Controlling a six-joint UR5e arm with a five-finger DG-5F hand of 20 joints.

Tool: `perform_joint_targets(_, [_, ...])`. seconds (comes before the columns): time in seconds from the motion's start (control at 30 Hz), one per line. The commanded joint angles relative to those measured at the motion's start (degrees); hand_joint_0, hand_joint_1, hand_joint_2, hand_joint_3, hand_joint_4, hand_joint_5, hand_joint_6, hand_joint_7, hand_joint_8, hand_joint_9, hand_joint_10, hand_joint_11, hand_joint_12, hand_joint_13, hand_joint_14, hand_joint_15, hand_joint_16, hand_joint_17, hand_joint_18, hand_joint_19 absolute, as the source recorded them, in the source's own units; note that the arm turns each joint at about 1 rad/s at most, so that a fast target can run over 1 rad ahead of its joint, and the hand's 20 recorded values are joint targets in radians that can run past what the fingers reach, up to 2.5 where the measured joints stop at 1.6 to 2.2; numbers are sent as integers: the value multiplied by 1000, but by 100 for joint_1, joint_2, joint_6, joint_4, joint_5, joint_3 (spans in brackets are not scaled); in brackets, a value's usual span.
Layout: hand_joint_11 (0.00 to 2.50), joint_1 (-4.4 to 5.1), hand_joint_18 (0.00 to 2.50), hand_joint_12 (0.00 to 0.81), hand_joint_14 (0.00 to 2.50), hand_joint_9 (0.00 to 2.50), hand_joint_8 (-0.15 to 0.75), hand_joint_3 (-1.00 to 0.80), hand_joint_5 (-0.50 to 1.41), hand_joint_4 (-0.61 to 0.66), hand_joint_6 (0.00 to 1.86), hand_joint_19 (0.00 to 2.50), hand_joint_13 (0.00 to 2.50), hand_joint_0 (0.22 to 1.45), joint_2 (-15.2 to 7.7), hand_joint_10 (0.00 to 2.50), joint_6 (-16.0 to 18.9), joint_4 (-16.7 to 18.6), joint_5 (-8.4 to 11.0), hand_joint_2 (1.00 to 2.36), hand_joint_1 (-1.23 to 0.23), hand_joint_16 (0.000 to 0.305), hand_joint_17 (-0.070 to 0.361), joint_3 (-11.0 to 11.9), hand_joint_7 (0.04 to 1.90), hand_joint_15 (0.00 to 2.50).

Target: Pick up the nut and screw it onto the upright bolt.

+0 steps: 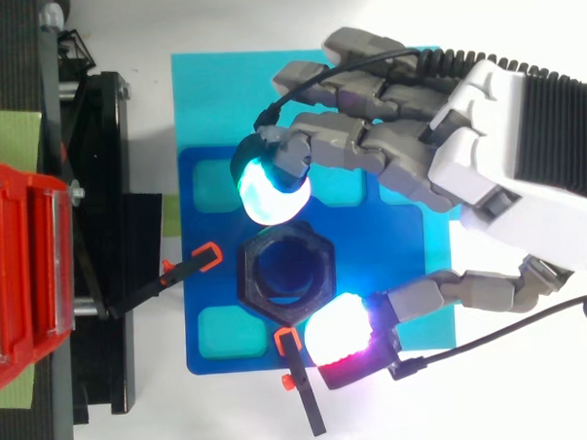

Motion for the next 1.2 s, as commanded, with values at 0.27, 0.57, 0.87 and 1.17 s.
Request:
perform_joint_targets(0.27, [294, -10, 258, 309, 0, 707, 272, -500, -133, 177, 525, 0, 495, 527, -5, 10, 18, -52, -16, 1000, -752, 33, 75, -18, 1300, 25])
perform_joint_targets(0.57, [294, -10, 258, 309, 0, 707, 274, -500, -133, 172, 524, 0, 496, 526, -5, 10, 18, 71, -16, 1000, -751, 33, 75, -88, 1308, 19])
perform_joint_targets(0.87, [294, -1, 257, 308, 0, 708, 273, -500, -133, 171, 524, 0, 496, 527, 4, 10, 18, 80, -16, 1000, -750, 33, 75, -97, 1303, 22])
perform_joint_targets(1.17, [294, -1, 256, 308, 0, 706, 273, -500, -133, 173, 523, 0, 495, 528, -93, 10, 26, 124, -16, 1000, -750, 33, 74, -106, 1303, 25])
